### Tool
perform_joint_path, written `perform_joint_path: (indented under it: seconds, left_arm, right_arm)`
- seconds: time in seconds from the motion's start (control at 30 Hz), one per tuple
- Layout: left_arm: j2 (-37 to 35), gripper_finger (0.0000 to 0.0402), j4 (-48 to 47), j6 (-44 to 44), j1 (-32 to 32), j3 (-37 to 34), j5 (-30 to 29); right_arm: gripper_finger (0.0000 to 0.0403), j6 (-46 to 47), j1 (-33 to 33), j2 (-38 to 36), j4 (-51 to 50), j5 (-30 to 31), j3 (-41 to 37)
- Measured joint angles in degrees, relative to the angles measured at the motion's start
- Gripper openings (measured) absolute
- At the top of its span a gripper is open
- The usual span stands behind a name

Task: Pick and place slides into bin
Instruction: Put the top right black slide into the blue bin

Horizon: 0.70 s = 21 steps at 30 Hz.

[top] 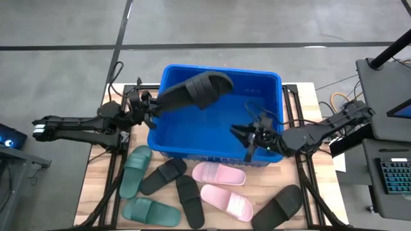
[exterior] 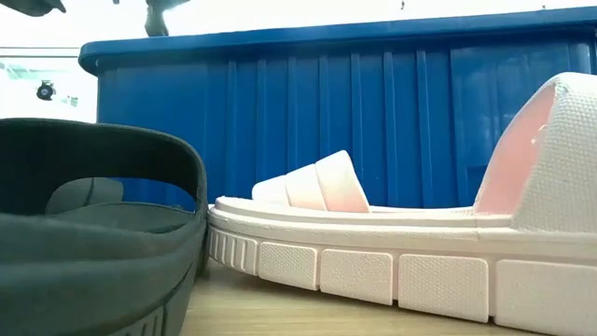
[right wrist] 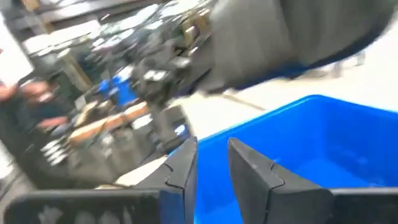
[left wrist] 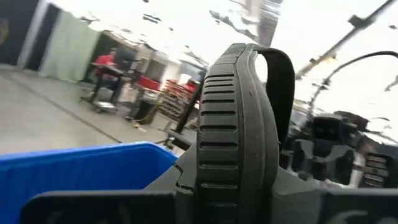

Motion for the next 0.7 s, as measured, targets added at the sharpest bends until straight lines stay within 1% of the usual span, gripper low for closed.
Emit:
perform_joint_path:
  seconds: [0.07,0.23,0.33,0.4,0.5,0.6,0.7]
  left_arm:
    - [0.0,0.0048,0.0,-2.2,0.0,-0.1,-2.6]
    - [1.5,0.0048,0.4,-12.7,-0.1,-0.3,-9.9]
    - [3.3,0.0048,0.3,-17.7,-0.1,-0.8,-15.7]
    - [5.0,0.0048,1.3,-19.6,0.0,-0.8,-18.5]
    - [7.7,0.0048,4.9,-19.9,0.0,-0.7,-19.5]
    - [10.1,0.0048,8.3,-19.8,-0.1,-0.5,-19.0]
    - [12.7,0.0048,12.3,-19.9,-0.1,-0.4,-19.2]
  right_arm:
    - [0.0076,-2.7,0.0,-0.2,1.9,2.8,0.0]
    - [0.0066,-12.6,-0.4,0.8,8.9,3.7,0.0]
    - [0.0061,-19.3,-0.6,1.3,14.8,8.1,0.0]
    - [0.0061,-23.5,-0.8,1.8,17.5,12.1,0.0]
    - [0.0071,-28.3,-1.0,2.4,19.5,16.6,0.0]
    - [0.0096,-30.0,-1.3,2.5,19.7,18.5,0.0]
    - [0.0130,-30.9,-1.3,2.5,19.6,18.9,0.0]
